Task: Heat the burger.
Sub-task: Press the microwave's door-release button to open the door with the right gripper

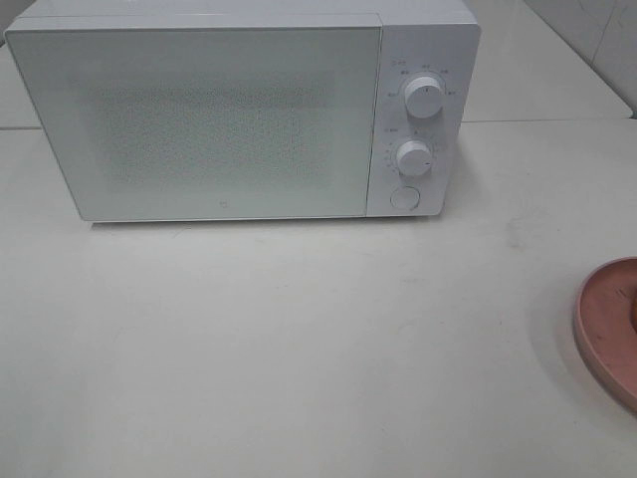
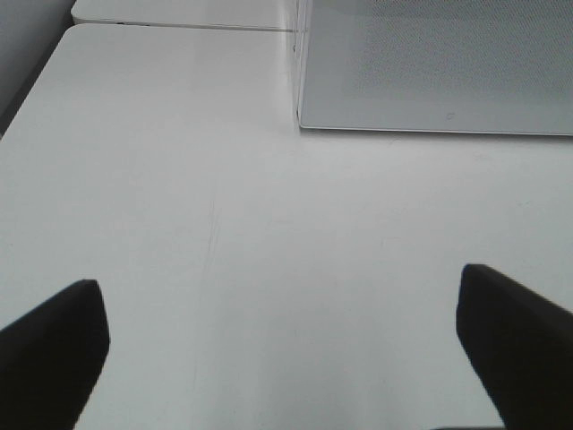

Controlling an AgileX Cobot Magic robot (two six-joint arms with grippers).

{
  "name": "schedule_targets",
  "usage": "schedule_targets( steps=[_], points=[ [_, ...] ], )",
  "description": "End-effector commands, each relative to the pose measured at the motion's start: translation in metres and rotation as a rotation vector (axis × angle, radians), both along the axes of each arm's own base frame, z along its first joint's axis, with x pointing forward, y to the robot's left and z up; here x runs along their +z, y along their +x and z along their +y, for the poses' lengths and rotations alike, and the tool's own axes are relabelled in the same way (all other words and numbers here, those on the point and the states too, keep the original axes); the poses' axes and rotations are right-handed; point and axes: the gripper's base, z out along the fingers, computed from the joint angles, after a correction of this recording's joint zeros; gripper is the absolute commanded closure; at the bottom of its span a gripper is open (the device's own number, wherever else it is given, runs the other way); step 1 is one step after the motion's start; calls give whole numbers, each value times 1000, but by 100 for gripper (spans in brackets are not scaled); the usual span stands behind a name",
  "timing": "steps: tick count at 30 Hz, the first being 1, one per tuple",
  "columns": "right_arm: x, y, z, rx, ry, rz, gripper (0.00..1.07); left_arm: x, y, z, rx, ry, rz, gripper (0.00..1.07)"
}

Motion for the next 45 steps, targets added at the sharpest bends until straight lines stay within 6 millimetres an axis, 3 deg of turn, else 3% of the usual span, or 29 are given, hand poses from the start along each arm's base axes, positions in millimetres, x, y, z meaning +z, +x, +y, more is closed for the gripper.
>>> schedule_targets(
  steps=[1, 13, 19, 31, 45],
  points=[
    [0, -3, 0, -8, 2, -32, 32, 1, -3, 0, 3, 1, -38, 9],
    [0, -3, 0, -8, 2, -32, 32, 1, -3, 0, 3, 1, -38, 9],
    [13, 2, 0, -17, 25, -60, 32, 1, -3, 0, 3, 1, -38, 9],
    [31, 52, 4, -5, 18, -86, 32, 1, -3, 0, 3, 1, -38, 9],
    [16, 96, 8, 17, 21, -185, 32, 1, -3, 0, 3, 1, -38, 9]
  ],
)
